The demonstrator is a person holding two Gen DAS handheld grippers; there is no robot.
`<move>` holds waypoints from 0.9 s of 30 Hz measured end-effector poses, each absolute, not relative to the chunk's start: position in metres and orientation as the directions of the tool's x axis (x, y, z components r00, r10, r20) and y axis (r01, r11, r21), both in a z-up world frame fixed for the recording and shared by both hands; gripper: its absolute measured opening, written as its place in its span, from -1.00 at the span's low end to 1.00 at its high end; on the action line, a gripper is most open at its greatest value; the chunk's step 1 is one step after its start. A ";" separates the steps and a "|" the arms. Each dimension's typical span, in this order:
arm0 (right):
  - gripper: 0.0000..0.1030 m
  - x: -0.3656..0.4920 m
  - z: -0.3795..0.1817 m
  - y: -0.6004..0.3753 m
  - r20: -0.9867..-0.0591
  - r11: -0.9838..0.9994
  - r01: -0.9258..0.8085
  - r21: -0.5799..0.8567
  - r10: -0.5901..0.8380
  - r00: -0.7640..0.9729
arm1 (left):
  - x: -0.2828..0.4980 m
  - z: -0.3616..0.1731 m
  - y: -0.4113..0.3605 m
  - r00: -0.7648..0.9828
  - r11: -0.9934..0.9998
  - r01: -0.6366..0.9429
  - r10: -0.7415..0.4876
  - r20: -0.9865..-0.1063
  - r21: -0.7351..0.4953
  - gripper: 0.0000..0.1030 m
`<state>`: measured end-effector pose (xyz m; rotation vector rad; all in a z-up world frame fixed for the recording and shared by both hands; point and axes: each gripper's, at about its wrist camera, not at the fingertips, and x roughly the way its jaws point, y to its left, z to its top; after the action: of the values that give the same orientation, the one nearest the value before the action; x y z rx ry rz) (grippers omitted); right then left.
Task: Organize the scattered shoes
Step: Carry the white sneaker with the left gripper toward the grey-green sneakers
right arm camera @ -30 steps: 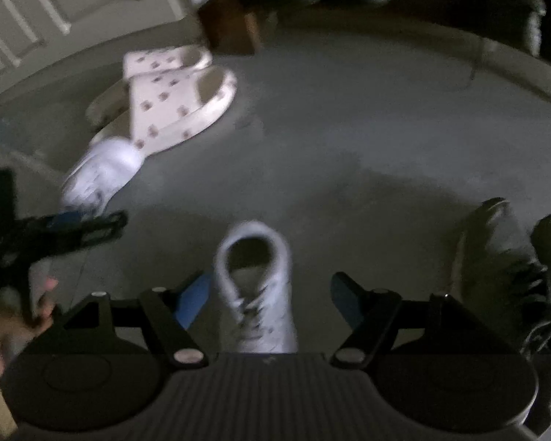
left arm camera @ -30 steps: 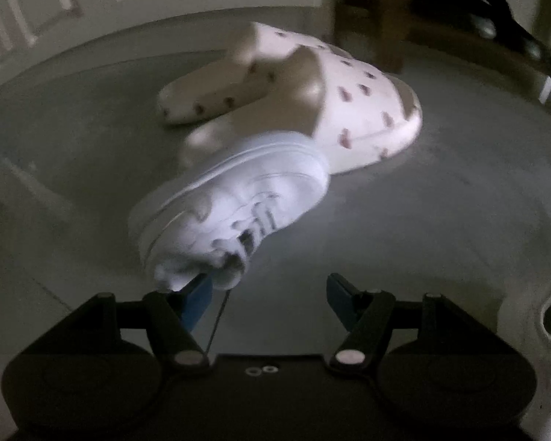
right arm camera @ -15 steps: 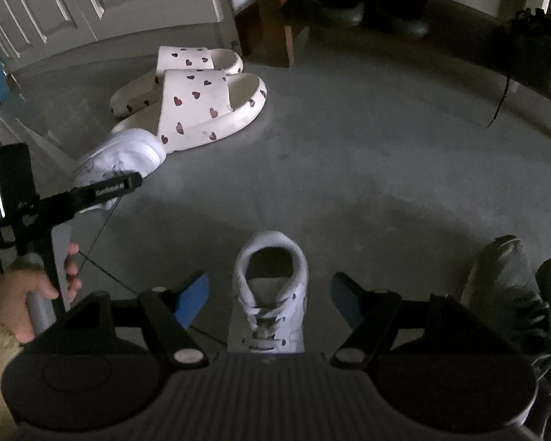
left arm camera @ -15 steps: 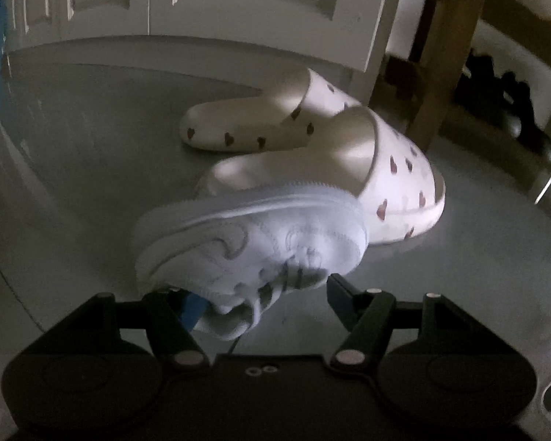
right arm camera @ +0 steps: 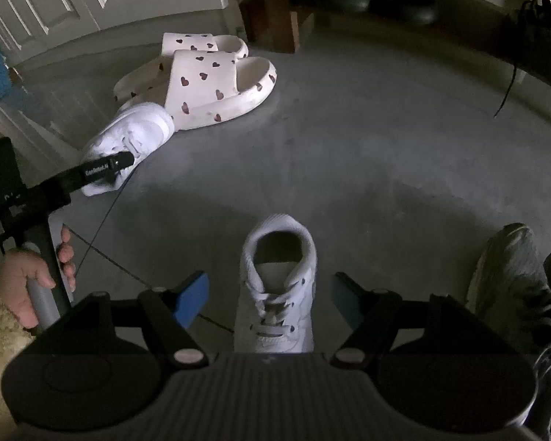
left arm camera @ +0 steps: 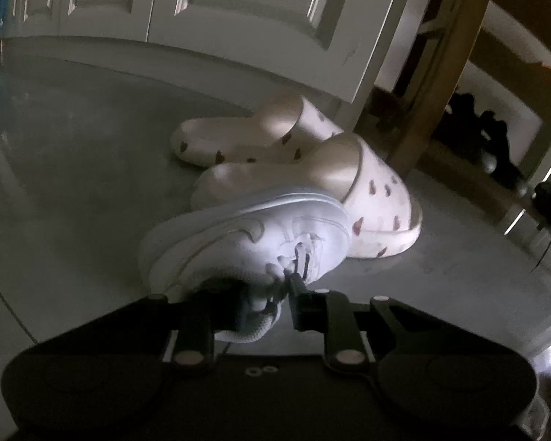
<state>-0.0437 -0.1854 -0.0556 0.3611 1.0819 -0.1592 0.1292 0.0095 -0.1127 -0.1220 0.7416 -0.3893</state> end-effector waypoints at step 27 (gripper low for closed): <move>0.49 -0.188 -0.010 -0.239 -0.910 0.843 0.497 0.204 -0.023 0.414 | -0.034 -0.020 -0.172 0.062 -0.035 0.994 -0.573 -0.817 0.100 -0.58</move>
<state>-0.1881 -0.2391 -0.0101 0.4898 1.1051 -0.3437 -0.0343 -0.1722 -0.0196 0.8329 0.6633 -1.4205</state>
